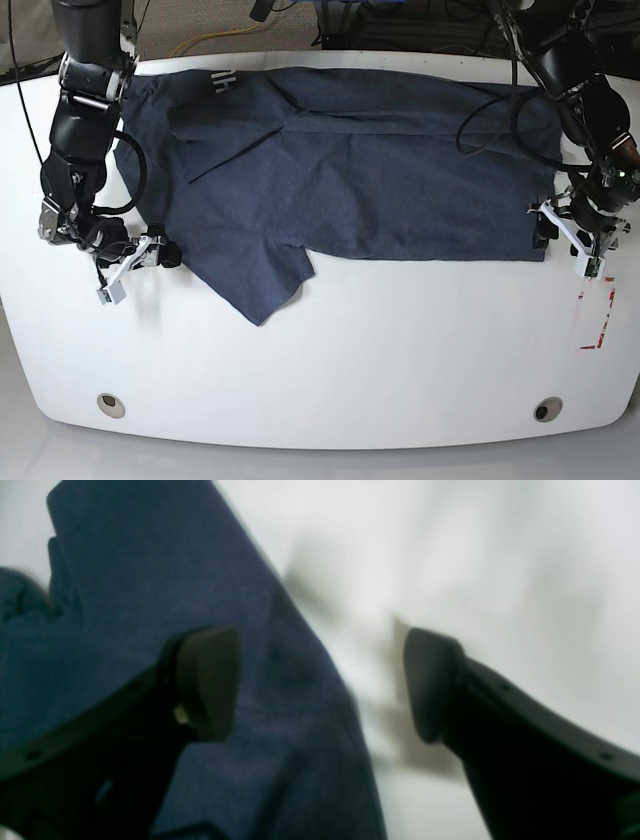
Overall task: Fold the T-shirt properly
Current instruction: 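Release the shirt and move both grippers toward the shirt's hem side, then grasp the shirt hem corners with both grippers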
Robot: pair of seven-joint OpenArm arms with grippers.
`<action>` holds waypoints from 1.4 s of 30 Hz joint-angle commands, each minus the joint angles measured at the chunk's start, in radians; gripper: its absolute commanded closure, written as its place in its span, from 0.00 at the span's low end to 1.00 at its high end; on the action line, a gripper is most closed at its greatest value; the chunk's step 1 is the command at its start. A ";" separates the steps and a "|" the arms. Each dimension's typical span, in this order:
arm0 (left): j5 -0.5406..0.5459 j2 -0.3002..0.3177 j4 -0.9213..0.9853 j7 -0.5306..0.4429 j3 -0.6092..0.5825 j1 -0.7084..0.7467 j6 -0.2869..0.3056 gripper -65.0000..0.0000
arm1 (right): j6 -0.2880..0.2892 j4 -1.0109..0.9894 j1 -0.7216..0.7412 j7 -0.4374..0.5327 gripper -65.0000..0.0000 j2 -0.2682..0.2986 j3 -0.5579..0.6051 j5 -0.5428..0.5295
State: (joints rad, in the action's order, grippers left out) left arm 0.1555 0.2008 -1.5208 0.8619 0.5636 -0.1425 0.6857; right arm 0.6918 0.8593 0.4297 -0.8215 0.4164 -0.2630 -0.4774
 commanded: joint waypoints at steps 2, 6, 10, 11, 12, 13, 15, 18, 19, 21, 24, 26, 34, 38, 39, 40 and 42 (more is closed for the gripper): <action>0.017 0.019 0.033 -0.059 -0.009 -0.039 -0.011 0.38 | 0.006 -0.067 0.059 0.097 0.25 0.022 0.070 -0.022; 0.017 0.021 0.058 -0.062 -0.007 -0.053 -0.011 0.39 | 0.006 -0.110 0.073 0.167 0.25 0.008 0.144 -0.022; 0.014 0.021 0.073 -0.062 -0.007 -0.064 -0.014 0.38 | 0.006 -0.108 0.070 0.170 0.25 -0.024 0.187 -0.022; 0.000 0.021 0.081 -0.062 -0.007 -0.065 -0.021 0.38 | 0.006 -0.108 0.068 0.170 0.25 -0.030 0.193 -0.022; -0.015 0.021 0.082 -0.062 -0.007 -0.073 -0.034 0.38 | 0.006 -0.108 0.068 0.172 0.25 -0.038 0.196 -0.022; -0.032 0.021 0.084 -0.062 -0.007 -0.084 -0.045 0.38 | 0.006 -0.108 0.067 0.172 0.25 -0.044 0.195 -0.022; -0.064 0.021 0.087 -0.062 -0.007 -0.099 -0.056 0.38 | 0.006 -0.108 0.065 0.172 0.25 -0.052 0.196 -0.022; -0.078 0.021 0.110 -0.062 -0.007 -0.110 -0.062 0.32 | 0.006 -0.108 0.053 0.173 0.30 -0.055 0.196 -0.022; -0.078 0.021 0.122 -0.062 -0.007 -0.111 -0.062 0.31 | 0.006 -0.108 0.053 0.173 0.36 -0.061 0.196 -0.022; -0.078 0.022 0.156 -0.063 -0.007 -0.124 -0.076 0.30 | 0.006 -0.108 0.053 0.175 0.53 -0.064 0.196 -0.022; -0.078 0.022 0.193 -0.063 -0.007 -0.148 -0.097 0.29 | 0.006 -0.108 0.053 0.175 0.74 -0.066 0.196 -0.022; -0.078 0.022 0.228 -0.063 -0.007 -0.161 -0.099 0.29 | 0.006 -0.108 0.051 0.175 0.86 -0.067 0.198 -0.022; -0.078 0.022 0.368 -0.146 -0.010 -0.188 -0.102 0.29 | 0.006 -0.108 0.048 0.175 0.93 -0.070 0.198 -0.022; -0.078 0.047 0.417 -0.178 -0.052 -0.184 -0.102 0.29 | 0.006 -0.108 0.048 0.175 0.93 -0.070 0.198 -0.022; -0.078 0.052 0.423 -0.188 -0.061 -0.182 -0.102 0.29 | 0.006 -0.108 0.048 0.175 0.93 -0.070 0.198 -0.022; -0.076 0.052 0.432 -0.200 -0.067 -0.182 -0.102 0.29 | 0.006 -0.108 0.048 0.175 0.93 -0.070 0.198 -0.022; -0.076 0.053 0.454 -0.220 -0.073 -0.181 -0.102 0.29 | 0.006 -0.108 0.048 0.175 0.93 -0.070 0.198 -0.022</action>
State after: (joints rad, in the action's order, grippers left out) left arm 0.0643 0.2337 -1.0668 0.6765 0.4923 -0.2989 0.5835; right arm 0.6968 0.7422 0.4561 -0.6472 0.3351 -0.0643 -0.5011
